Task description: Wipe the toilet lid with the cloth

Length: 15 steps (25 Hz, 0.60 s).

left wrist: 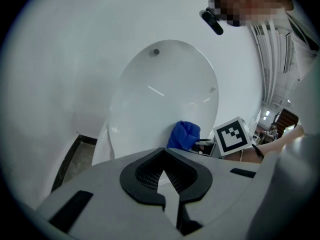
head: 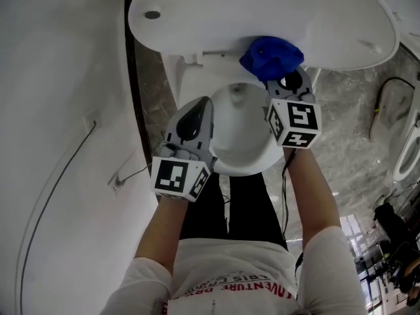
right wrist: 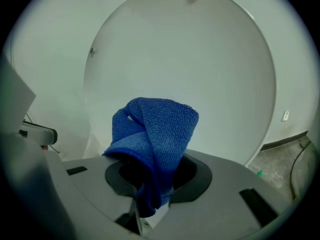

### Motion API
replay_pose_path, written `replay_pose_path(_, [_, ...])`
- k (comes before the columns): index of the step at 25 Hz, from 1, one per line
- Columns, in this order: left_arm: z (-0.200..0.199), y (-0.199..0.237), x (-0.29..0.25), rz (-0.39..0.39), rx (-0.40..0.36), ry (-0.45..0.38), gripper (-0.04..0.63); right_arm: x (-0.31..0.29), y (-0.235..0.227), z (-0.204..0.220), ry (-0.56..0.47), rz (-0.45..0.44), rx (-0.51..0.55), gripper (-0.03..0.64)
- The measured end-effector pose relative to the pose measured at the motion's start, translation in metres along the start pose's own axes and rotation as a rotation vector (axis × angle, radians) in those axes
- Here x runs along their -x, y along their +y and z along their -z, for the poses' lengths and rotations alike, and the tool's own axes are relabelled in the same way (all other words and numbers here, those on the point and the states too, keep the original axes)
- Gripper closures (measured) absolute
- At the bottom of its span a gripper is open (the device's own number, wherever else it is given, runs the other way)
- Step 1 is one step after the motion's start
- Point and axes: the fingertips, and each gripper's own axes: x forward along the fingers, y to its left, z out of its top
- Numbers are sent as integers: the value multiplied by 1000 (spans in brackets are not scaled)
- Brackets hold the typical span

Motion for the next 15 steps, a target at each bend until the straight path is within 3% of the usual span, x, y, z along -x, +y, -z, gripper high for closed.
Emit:
replay_pose_path(8, [-7,-48,-18,71,-24,-3,589,39,-63,-1,-6,128,-19,529])
replay_pose_path(15, [-12,-73,-24,79,-48,2,589,75,-104,3,-7,182,-22,529])
